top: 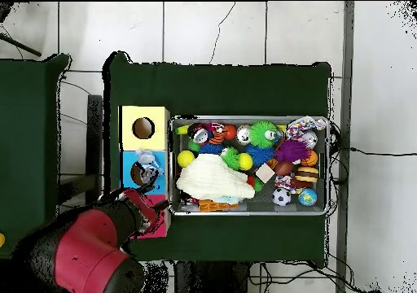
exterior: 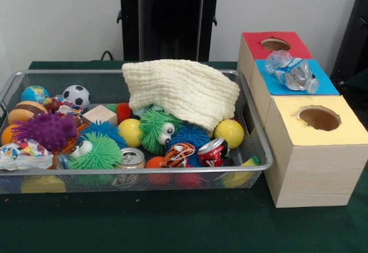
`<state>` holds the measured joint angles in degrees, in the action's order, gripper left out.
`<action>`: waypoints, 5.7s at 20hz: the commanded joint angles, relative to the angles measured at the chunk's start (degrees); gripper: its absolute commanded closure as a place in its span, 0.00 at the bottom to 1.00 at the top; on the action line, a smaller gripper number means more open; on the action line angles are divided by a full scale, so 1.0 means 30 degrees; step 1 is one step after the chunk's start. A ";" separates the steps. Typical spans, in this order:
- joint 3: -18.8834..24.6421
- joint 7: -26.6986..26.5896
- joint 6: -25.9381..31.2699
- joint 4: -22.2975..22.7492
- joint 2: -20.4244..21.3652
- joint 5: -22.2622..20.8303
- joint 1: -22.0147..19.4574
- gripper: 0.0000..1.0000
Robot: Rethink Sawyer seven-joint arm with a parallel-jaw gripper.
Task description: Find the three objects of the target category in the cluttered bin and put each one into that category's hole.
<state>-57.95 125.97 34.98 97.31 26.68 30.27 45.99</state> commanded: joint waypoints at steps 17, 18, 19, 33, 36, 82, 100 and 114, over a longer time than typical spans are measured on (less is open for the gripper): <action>0.3280 0.1848 -0.2730 -0.1335 -0.0441 -0.2290 -0.2056 0.00; 0.3314 0.1876 -0.2821 -0.1400 -0.0503 -0.2348 -0.2074 0.00; 0.3427 0.1917 -0.2995 -0.1400 -0.0508 -0.2360 -0.2085 0.00; 0.4222 0.2010 -0.5407 -0.1602 -0.1079 -0.2416 -0.2569 0.00; 0.4492 0.1727 -0.5711 -0.1548 -0.1001 -0.2570 -0.2786 0.00; 0.5312 0.2094 -0.6801 -0.0564 -0.0143 -0.3550 -0.3404 0.00; 0.5356 0.2204 -0.6913 -0.0417 0.0005 -0.3581 -0.3365 0.00; 0.5502 0.2338 -0.7280 -0.0478 -0.0178 -0.3709 -0.3532 0.00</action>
<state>-49.30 125.97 15.45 94.31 27.26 21.24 37.67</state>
